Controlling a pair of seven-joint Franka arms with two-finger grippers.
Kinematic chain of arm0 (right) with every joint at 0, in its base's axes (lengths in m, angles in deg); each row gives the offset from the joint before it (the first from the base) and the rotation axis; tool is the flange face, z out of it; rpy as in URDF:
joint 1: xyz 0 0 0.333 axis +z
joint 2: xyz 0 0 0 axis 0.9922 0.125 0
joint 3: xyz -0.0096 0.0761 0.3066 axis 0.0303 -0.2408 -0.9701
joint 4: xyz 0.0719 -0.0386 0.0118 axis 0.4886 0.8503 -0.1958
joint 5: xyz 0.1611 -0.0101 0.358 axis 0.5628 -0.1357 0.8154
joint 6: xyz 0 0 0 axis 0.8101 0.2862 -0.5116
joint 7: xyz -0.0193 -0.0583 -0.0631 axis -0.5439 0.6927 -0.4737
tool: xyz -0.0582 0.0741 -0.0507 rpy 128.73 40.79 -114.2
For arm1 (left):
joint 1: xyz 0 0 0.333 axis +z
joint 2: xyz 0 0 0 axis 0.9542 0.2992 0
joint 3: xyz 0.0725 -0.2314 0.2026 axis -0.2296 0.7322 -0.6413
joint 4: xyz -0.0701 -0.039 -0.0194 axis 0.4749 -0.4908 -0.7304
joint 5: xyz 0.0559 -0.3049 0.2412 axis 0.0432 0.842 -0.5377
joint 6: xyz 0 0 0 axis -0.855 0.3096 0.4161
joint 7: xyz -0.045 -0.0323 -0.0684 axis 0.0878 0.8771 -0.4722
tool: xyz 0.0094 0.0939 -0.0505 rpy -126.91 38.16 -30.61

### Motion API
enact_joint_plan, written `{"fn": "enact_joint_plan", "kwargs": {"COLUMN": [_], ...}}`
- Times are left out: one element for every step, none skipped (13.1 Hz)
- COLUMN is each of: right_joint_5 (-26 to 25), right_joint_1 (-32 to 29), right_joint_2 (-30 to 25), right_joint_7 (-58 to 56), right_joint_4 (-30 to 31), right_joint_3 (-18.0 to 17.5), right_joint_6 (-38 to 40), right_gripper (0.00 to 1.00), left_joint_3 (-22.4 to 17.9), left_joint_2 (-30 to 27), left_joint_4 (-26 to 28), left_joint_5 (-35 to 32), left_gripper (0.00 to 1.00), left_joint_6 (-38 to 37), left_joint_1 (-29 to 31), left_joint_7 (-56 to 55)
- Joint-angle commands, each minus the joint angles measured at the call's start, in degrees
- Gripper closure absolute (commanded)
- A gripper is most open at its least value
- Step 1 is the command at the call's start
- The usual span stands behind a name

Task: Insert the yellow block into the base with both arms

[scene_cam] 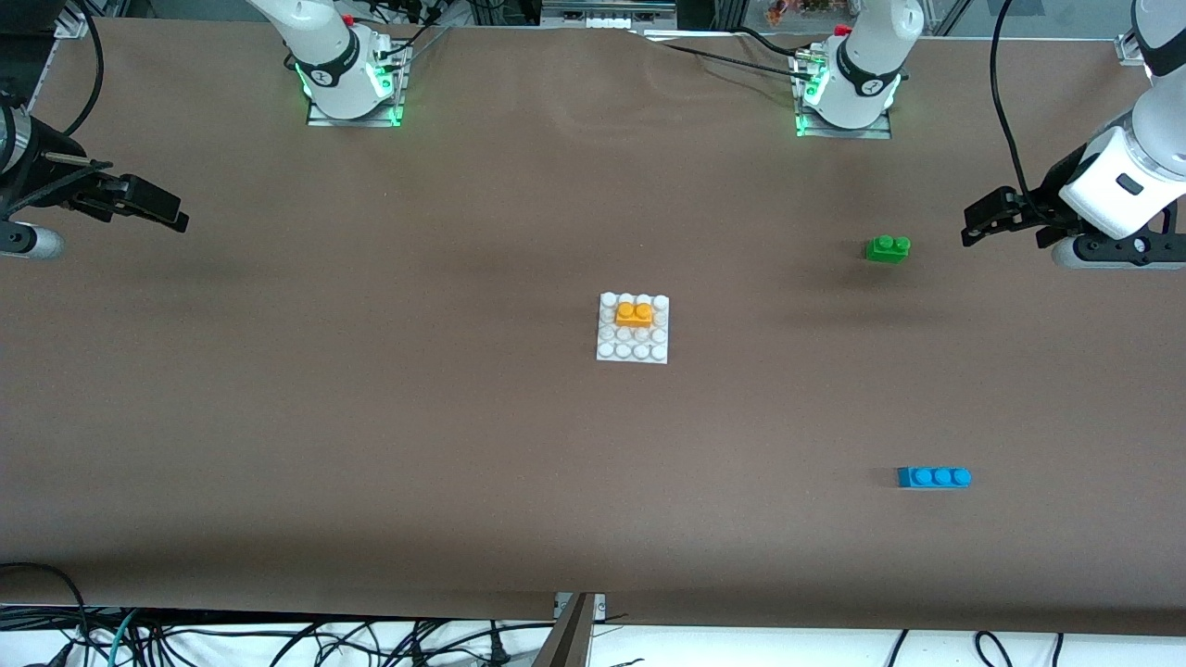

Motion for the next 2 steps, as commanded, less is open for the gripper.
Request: {"fn": "enact_joint_plan", "kwargs": {"right_joint_5": [0.8, 0.8], "right_joint_1": [-0.3, -0.3], "right_joint_2": [-0.5, -0.5], "right_joint_7": [-0.8, -0.8], "right_joint_4": [0.2, 0.2], "right_joint_3": [0.0, 0.0], "right_joint_6": [-0.1, -0.1], "right_gripper": [0.01, 0.01], "left_joint_3": [-0.2, -0.2], "left_joint_2": [-0.5, -0.4], "left_joint_4": [-0.5, -0.6], "left_joint_5": [-0.7, -1.1], "left_gripper": [0.0, 0.0], "left_joint_6": [-1.4, -1.4], "left_joint_1": [-0.6, -0.6], "left_joint_7": [0.7, 0.3]}}
